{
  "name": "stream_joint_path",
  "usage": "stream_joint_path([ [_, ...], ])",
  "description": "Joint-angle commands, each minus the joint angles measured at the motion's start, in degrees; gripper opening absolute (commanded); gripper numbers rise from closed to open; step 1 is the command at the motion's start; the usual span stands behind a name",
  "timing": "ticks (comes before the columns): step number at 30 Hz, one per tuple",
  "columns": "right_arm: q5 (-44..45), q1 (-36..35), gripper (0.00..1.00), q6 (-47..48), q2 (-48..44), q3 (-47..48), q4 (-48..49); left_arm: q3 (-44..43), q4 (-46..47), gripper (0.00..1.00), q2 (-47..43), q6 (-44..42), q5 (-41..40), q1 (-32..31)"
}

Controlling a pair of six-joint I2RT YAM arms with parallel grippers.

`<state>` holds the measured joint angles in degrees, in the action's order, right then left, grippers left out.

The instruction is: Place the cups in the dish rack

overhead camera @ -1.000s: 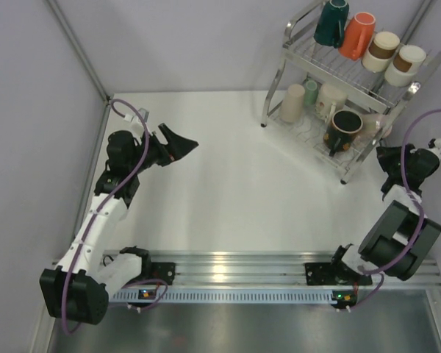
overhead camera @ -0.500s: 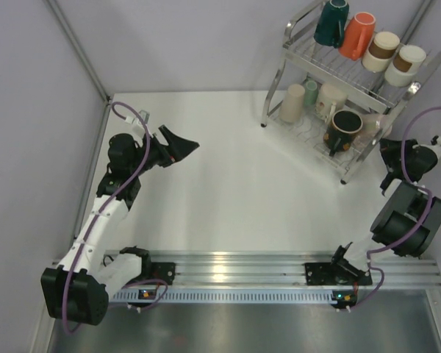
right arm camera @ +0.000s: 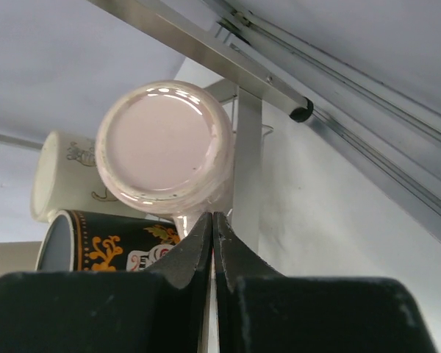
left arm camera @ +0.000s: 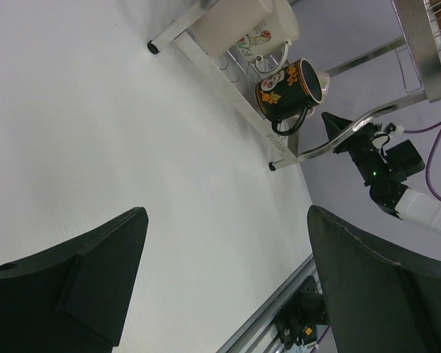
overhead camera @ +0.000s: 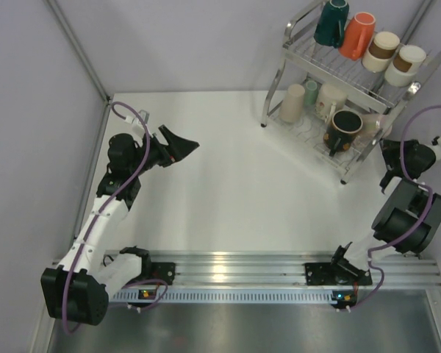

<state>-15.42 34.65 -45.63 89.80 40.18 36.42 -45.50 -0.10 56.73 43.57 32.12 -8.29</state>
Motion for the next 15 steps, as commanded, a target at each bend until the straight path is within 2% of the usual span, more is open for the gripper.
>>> stream_joint_path([
  [1,1.1,-0.5,0.0,0.6,2.0,1.6,1.5,-1.1,3.4,0.95,-0.8,-0.7,0.4,0.1],
  [8,1.8,-0.6,0.0,0.0,6.3,2.2,4.5,-1.5,2.9,0.95,-0.6,-1.2,0.1,0.1],
  [13,-0.6,-0.6,0.0,-2.6,9.8,2.7,13.2,-2.1,2.4,0.95,0.3,-2.0,0.0,0.1],
  [15,-0.9,-1.1,0.0,-2.5,11.4,4.1,13.6,-2.5,2.4,0.95,0.9,-2.1,0.0,0.1],
])
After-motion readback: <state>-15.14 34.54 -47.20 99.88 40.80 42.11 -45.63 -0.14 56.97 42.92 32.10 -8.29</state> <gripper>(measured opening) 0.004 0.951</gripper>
